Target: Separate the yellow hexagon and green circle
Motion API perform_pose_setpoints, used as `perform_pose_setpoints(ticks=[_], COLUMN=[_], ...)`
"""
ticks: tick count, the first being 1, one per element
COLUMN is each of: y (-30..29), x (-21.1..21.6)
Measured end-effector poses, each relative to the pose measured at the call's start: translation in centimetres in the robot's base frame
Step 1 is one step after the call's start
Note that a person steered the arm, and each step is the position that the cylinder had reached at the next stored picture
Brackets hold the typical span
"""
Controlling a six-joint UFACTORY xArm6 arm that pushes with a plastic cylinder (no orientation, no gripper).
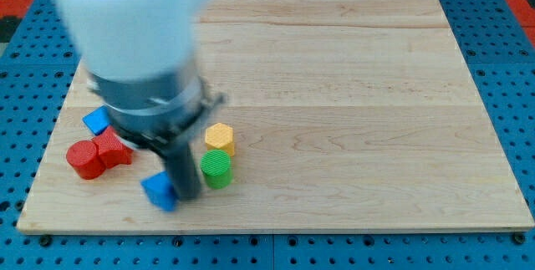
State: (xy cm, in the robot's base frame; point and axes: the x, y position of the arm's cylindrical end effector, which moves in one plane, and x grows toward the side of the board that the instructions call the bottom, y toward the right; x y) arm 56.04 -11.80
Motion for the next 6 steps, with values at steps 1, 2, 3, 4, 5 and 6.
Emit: perform_pose_setpoints(ticks=[1, 2, 3, 4, 5, 6], y=[-0.7, 5.0, 10.2, 10.3, 13.1, 17.7], x=[-2.9, -1.3, 1.4, 2.9, 4.7, 3.6])
